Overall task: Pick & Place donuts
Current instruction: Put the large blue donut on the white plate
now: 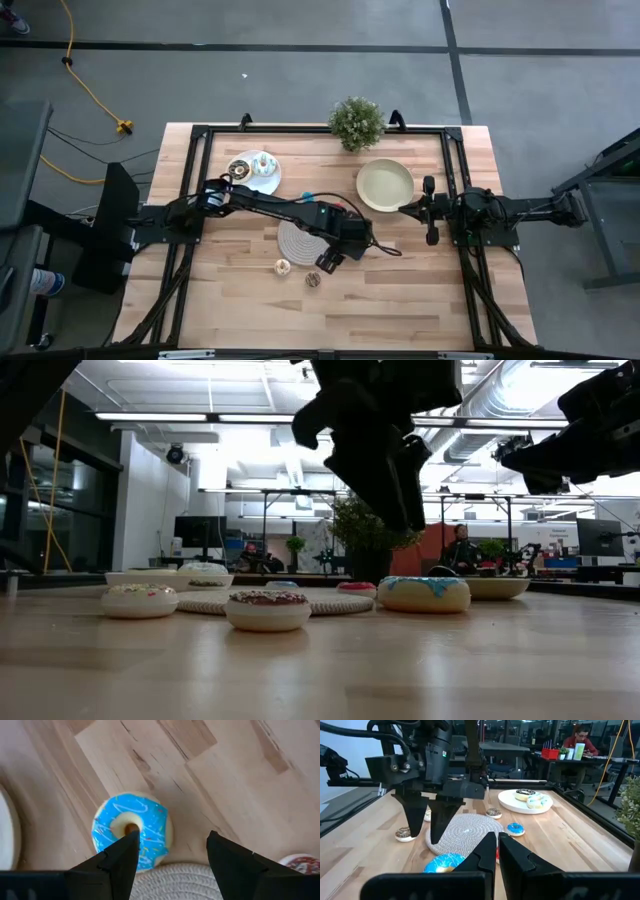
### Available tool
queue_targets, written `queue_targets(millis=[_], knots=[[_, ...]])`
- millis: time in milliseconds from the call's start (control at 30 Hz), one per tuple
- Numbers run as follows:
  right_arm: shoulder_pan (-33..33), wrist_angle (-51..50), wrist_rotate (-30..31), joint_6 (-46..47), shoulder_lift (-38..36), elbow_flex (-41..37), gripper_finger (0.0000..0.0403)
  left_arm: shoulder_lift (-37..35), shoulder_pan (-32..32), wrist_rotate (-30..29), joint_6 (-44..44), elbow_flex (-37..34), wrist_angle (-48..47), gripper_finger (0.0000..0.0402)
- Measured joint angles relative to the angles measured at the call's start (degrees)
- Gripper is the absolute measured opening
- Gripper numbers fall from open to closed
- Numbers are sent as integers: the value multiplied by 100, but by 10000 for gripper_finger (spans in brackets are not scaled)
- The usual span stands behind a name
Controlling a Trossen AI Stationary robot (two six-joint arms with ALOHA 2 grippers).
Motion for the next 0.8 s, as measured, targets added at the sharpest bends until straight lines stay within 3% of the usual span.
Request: queue_targets(millis=[800], knots=[[0, 5, 0, 0, 36, 0, 12, 458, 59, -271, 154, -4, 277, 221]])
